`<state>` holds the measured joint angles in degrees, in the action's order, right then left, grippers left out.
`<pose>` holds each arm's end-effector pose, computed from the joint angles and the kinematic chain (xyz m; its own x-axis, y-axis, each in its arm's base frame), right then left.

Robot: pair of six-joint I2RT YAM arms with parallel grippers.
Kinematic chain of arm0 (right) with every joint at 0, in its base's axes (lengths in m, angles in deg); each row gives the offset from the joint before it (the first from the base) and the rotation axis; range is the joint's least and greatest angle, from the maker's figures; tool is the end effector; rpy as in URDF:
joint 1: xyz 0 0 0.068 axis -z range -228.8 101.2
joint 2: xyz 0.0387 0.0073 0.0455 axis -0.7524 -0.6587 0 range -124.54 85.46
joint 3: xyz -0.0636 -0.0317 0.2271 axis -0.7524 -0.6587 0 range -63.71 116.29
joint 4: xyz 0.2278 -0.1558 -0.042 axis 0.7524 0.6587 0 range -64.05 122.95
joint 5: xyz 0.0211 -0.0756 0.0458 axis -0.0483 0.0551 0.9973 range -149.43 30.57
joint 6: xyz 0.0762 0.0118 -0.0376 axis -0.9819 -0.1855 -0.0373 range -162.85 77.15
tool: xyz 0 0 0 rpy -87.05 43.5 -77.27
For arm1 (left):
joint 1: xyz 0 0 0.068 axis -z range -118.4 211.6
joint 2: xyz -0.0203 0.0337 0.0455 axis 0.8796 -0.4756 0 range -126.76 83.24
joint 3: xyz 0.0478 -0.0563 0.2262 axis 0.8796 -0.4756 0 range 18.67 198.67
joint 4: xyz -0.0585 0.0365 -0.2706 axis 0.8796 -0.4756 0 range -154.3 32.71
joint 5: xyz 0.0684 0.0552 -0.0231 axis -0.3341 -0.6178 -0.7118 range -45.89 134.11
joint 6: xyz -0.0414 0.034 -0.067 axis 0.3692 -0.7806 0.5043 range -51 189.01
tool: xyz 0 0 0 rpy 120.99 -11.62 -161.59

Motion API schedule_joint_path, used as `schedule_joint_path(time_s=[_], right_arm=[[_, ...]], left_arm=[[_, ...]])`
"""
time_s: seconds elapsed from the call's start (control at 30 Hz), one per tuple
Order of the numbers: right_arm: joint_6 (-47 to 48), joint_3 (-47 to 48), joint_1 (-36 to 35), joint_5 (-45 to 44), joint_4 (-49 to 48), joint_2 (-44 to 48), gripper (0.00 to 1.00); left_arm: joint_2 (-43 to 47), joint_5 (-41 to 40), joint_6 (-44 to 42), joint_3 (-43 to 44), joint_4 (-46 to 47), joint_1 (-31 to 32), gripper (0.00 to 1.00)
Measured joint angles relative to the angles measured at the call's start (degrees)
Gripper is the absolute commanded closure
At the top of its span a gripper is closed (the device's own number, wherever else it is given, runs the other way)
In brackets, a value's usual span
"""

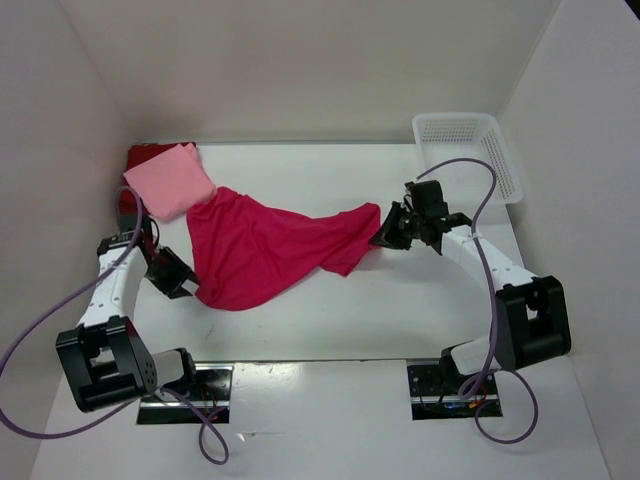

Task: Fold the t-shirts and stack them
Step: Flatten out the tshirt

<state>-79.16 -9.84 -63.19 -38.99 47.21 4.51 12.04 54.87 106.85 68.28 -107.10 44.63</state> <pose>0.3253 0.1108 0.1636 -0.8542 0.3538 -0.3811 0.0598 0.7948 0.6039 0.2541 0.0627 0.1474 -0.5749 -0.8056 -0.1434 -0.7376 0.5861 -0.3354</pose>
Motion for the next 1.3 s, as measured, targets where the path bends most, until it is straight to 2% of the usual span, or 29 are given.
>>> schedule_joint_path(time_s=[0.03, 0.13, 0.23, 0.3, 0.43, 0.47, 0.5, 0.53, 0.63, 0.73, 0.8, 0.87, 0.9, 0.97, 1.03, 1.17, 1.2, 1.3], right_arm=[[0.0, -0.2, 0.0, 0.0, 0.3, 0.3, 0.96], [0.0, -0.3, 0.0, 0.2, 0.5, 0.7, 0.96], [0.0, -0.3, 0.0, 0.3, 0.5, 0.7, 0.96], [0.0, -0.3, 0.0, 0.4, 0.6, 0.7, 0.96], [0.2, -0.3, 0.0, 0.4, 0.6, 0.8, 0.96], [0.2, -0.3, 0.0, 0.4, 0.6, 0.8, 0.96], [0.2, -0.3, 0.0, 0.4, 0.6, 0.9, 0.96], [0.2, -0.3, 0.0, 0.4, 0.7, 1.0, 0.96], [0.2, -0.3, 0.0, 0.4, 0.6, 1.0, 0.96], [0.2, -0.3, 0.0, 0.4, 0.6, 1.0, 0.96], [0.2, -0.3, 0.0, 0.4, 0.6, 1.0, 0.96], [0.2, -0.3, 0.0, 0.4, 0.6, 1.0, 0.96], [0.2, -0.3, 0.0, 0.4, 0.6, 1.0, 0.96], [0.2, -0.3, 0.0, 0.4, 0.6, 1.0, 0.96], [0.2, -0.3, 0.0, 0.4, 0.6, 1.0, 0.96], [0.2, -0.3, 0.0, 0.4, 0.5, 1.0, 0.96], [0.2, -0.3, 0.0, 0.4, 0.5, 1.0, 0.96], [0.2, -0.3, 0.0, 0.4, 0.5, 1.0, 0.96]], left_arm=[[0.5, -0.3, 0.3, -0.3, -1.6, -0.5, 0.67], [1.1, -0.7, 2.3, -0.3, -2.8, -1.8, 0.84], [0.9, 0.0, 4.6, -0.7, -1.1, -3.4, 0.83], [-0.4, 1.7, 6.1, -1.7, 1.5, -4.5, 0.68], [-4.9, 3.1, 7.8, -2.8, 5.2, -5.2, 0.65], [-6.2, 3.1, 7.9, -2.9, 6.2, -5.2, 0.66], [-7.0, 3.1, 8.0, -2.9, 6.9, -5.2, 0.76], [-7.9, 3.1, 8.3, -2.9, 7.6, -5.2, 0.79], [-9.0, 3.0, 8.9, -3.8, 9.3, -5.2, 0.84], [-9.0, 2.9, 8.8, -5.2, 9.7, -5.2, 0.77], [-9.0, 2.6, 8.9, -5.7, 9.6, -5.2, 0.63], [-9.0, 2.2, 8.7, -5.8, 9.6, -5.2, 0.55], [-9.0, 1.9, 8.7, -5.8, 9.5, -5.1, 0.46], [-9.0, 1.0, 8.9, -5.8, 9.3, -5.1, 0.41], [-9.0, 0.4, 9.0, -5.8, 9.1, -5.1, 0.43], [-10.1, 0.4, 9.1, -5.8, 9.7, -5.1, 0.57], [-11.0, 0.5, 9.3, -5.9, 10.2, -5.1, 0.57], [-13.7, 0.5, 9.2, -6.3, 11.5, -5.1, 0.66]])
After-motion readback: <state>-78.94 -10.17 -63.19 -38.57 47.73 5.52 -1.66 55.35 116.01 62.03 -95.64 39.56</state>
